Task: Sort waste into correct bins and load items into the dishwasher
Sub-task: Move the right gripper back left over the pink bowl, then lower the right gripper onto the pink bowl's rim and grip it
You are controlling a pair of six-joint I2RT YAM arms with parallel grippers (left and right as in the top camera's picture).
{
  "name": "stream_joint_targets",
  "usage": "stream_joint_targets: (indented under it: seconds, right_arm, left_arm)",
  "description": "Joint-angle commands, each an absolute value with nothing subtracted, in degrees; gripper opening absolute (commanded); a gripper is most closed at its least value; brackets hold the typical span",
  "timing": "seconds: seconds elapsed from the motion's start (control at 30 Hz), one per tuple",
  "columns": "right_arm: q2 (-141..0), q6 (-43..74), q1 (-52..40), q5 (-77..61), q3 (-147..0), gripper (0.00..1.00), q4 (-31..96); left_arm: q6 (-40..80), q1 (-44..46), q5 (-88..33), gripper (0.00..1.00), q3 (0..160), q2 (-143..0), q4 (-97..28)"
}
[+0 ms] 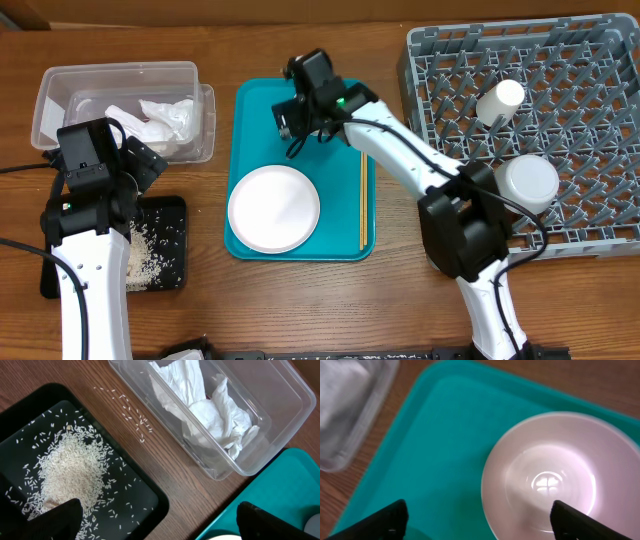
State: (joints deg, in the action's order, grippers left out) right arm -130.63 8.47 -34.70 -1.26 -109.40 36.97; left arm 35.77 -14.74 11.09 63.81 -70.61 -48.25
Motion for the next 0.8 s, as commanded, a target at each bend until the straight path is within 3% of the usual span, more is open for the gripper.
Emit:
stream_joint_targets:
  seconds: [0.0,0.07,0.2,0.37,0.77]
  right_arm:
    - [-132.4,6.8,-34.0,1.2,-110.7,0.86,37.2]
    - [-132.8,6.7,-34.0,1.3,-110.7,0.8,37.9]
    - [-132.8,5.0,-34.0,1.8,-110.7,0.78,40.6]
    - [-132.8,4.6,-34.1,1.9,-110.7,0.59,46.1]
    - [-130.5,9.3,-35.7,-0.9,-111.9,0.52,59.8]
  left_arm:
    - [34.7,-14.9,10.9,1.0,64.7,-70.1,-48.2]
    - [34.7,-14.9,10.9,1.0,64.7,-70.1,-48.2]
    - [34.7,-14.9,10.9,1.0,64.7,-70.1,-48.2]
    - [34.7,-14.9,10.9,1.0,64.7,-70.1,-48.2]
    - [34.7,-14.9,10.9,1.0,64.7,-70.1,-48.2]
